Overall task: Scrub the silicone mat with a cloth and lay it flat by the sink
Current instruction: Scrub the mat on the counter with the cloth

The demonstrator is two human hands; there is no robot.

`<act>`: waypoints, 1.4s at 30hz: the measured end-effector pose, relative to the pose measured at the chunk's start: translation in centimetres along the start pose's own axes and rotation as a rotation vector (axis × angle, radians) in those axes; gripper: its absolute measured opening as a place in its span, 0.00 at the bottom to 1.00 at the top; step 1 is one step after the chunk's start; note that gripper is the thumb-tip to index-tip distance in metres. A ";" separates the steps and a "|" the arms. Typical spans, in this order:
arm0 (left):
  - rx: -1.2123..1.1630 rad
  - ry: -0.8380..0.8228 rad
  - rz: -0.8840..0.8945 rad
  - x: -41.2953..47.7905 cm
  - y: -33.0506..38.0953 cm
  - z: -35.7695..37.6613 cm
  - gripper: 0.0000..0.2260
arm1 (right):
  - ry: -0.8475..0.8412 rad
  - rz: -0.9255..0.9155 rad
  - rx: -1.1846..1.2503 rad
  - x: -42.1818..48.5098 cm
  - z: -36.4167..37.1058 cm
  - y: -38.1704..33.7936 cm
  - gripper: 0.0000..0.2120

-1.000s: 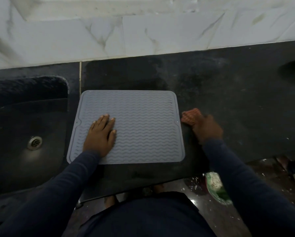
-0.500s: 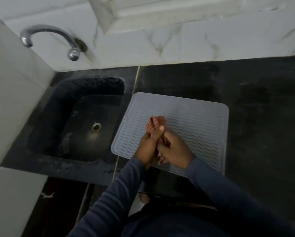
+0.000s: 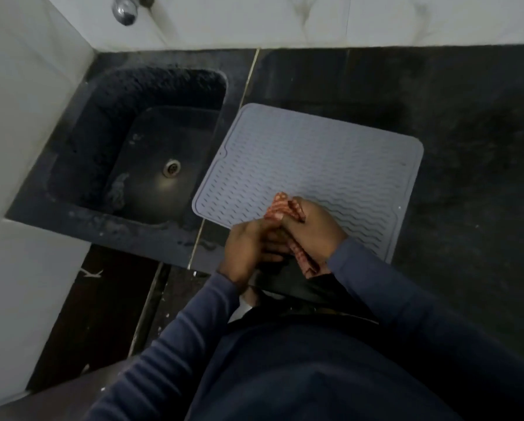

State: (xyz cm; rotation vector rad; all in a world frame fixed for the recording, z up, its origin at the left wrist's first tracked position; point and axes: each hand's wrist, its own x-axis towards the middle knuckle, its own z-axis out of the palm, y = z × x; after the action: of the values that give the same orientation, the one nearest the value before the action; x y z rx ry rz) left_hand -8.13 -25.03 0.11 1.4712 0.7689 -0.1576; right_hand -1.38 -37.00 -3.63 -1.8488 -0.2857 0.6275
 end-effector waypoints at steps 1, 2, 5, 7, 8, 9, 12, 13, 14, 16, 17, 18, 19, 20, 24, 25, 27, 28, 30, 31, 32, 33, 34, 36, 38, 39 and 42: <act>0.097 0.156 0.106 0.5 -0.5 -0.8 0.12 | -0.008 -0.055 -0.121 -0.2 -0.1 0.3 0.12; 0.245 0.320 0.246 1.3 -0.9 -1.6 0.12 | -0.036 -0.139 -0.279 -0.5 -0.1 0.4 0.11; 0.574 0.378 0.538 4.6 -1.3 -2.9 0.16 | -0.167 -0.305 -0.718 -1.7 0.8 0.1 0.09; 0.849 0.196 0.575 7.2 -1.7 -2.6 0.21 | -0.189 -0.342 -0.876 -2.3 1.1 -0.2 0.10; 0.985 0.154 0.565 8.2 -2.3 -2.5 0.24 | -0.186 -0.354 -0.922 -2.6 0.8 -0.1 0.10; 1.102 0.144 0.552 8.7 -2.8 -2.4 0.27 | -0.190 -0.357 -0.942 -3.2 0.2 -0.1 0.10; 1.277 0.181 0.543 9.3 -4.6 -2.6 0.28 | -0.220 -0.296 -0.938 -5.8 -2.8 0.6 0.13; 1.292 0.184 0.550 9.4 -4.7 -2.7 0.27 | -0.247 -0.275 -0.950 -6.6 -3.8 0.9 0.15; 1.290 0.179 0.548 9.4 -4.7 -2.7 0.27 | -0.272 -0.258 -0.967 -7.4 -4.7 1.2 0.16; 1.294 0.179 0.548 9.3 -4.7 -2.8 0.27 | -0.301 -0.219 -1.015 -8.7 -6.2 1.7 0.16; 1.295 0.176 0.549 9.3 -4.7 -2.8 0.27 | -0.306 -0.192 -1.043 -9.4 -6.9 1.8 0.15; 1.291 0.174 0.547 9.2 -4.8 -2.7 0.27 | -0.308 -0.170 -1.060 -10.0 -7.6 2.0 0.14; 1.289 0.171 0.546 9.2 -4.7 -2.7 0.27 | -0.325 -0.140 -1.081 -10.5 -8.1 1.7 0.13; 1.288 0.165 0.547 9.1 -4.7 -2.8 0.27 | -0.343 -0.116 -1.120 -10.8 -8.6 1.7 0.11; 1.244 0.152 0.552 9.2 -4.5 -3.0 0.29 | -0.446 0.042 -1.187 -9.5 -11.6 0.5 0.12; 1.220 0.155 0.548 9.1 -4.5 -3.1 0.30 | -0.429 0.109 -1.072 -8.7 -12.5 -0.3 0.13; 1.148 0.186 0.535 9.1 -4.0 -2.3 0.32 | -0.307 0.206 -0.700 -6.6 -14.5 -2.5 0.15; 1.116 0.197 0.529 9.1 -3.6 -1.8 0.32 | -0.235 0.231 -0.592 -5.1 -15.1 -3.1 0.14; 1.083 0.167 0.558 9.7 -2.3 -0.3 0.31 | -0.106 0.136 -0.688 -1.1 -16.1 -3.9 0.14; 1.075 0.121 0.585 10.3 -1.3 0.6 0.31 | -0.047 0.094 -0.780 1.2 -16.2 -4.1 0.13; 1.075 0.062 0.614 10.9 -0.4 1.7 0.30 | 0.005 0.037 -0.857 3.4 -16.2 -4.3 0.13; 1.085 0.007 0.637 11.5 0.5 2.7 0.29 | 0.019 0.008 -0.896 5.5 -16.1 -4.4 0.14; 1.101 -0.033 0.660 12.3 1.4 3.7 0.28 | 0.034 -0.021 -0.925 7.7 -16.1 -4.4 0.14; 1.158 -0.073 0.698 13.8 3.1 5.4 0.28 | 0.025 -0.048 -1.007 11.1 -16.0 -4.9 0.15; 1.227 -0.090 0.702 15.2 4.3 6.6 0.28 | -0.027 -0.091 -1.099 13.5 -15.9 -5.2 0.15; 1.252 -0.093 0.684 16.0 4.7 7.0 0.28 | -0.061 -0.109 -1.148 14.5 -15.7 -5.4 0.16; 1.336 -0.082 0.615 17.4 3.9 7.2 0.27 | -0.144 -0.153 -1.339 15.7 -15.5 -5.2 0.16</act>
State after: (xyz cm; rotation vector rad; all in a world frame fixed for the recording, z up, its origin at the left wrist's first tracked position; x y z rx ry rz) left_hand 9.75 -25.02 -6.84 2.8623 0.0054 -0.2784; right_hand 20.66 -39.94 0.61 -2.9879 -1.1327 0.4683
